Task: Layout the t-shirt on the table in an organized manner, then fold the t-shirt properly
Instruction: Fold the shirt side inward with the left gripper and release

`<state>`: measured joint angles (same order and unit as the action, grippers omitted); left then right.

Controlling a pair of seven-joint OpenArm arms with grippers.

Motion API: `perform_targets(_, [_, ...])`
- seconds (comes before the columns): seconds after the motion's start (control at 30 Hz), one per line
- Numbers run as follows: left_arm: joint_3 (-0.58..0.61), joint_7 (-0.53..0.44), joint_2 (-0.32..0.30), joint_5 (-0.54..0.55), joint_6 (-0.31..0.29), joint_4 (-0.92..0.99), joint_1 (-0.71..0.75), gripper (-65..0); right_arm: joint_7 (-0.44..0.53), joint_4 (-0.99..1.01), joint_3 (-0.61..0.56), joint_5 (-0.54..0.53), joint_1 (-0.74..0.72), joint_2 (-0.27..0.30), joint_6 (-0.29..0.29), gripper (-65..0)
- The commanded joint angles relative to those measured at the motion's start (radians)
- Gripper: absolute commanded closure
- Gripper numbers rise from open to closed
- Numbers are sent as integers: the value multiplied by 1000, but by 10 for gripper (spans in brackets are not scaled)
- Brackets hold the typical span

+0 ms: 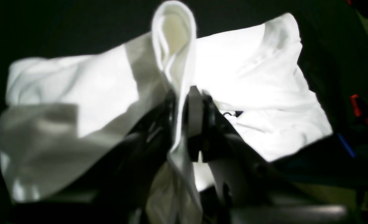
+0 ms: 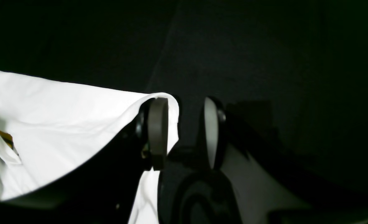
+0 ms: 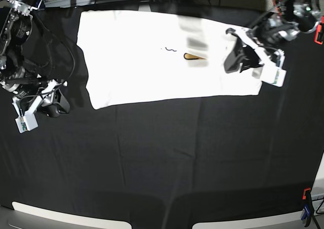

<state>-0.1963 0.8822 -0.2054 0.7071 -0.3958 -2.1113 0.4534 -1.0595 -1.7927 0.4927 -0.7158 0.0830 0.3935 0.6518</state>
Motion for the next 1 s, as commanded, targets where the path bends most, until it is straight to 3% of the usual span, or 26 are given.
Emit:
perform_targets(0.0, [21, -30, -6, -7, 25, -16, -8, 0, 23, -17, 5, -21, -16, 16, 5, -195])
perform_targets(0.13, [89, -93, -6, -107, 52, -15, -10, 0, 23, -17, 5, -21, -16, 16, 5, -195])
perform_targets(0.17, [100, -105, -6, -116, 52, -15, -10, -37, 23, -17, 5, -21, -16, 16, 5, -195])
perform_targets(0.27, [115, -145, -6, -115, 52, -16, -10, -247, 23, -17, 5, -21, -16, 16, 5, -195])
perform_targets(0.3, [115, -149, -6, -113, 48, -16, -11, -263, 23, -17, 5, -21, -16, 16, 5, -195])
perform_targets(0.43, [115, -150, -9, -113, -24, -16, -10, -263, 23, -17, 5, -21, -16, 16, 5, -195])
perform_targets(0.57, [111, -150, -10, -134, -24, -16, -10, -263, 23, -17, 5, -21, -16, 16, 5, -195])
perform_targets(0.7, [111, -163, -11, -281, -24, -16, -10, -263, 15, -17, 5, -21, -16, 16, 5, -195])
perform_targets(0.8, [111, -225, -11, -419, -23, -16, -9, -263, -18, -17, 5, -21, -16, 16, 5, -195])
perform_targets(0.97, [103, -364, -11, -534, 42, -15, -10, -263, -55, -16, 5, -21, -16, 17, 5, -195])
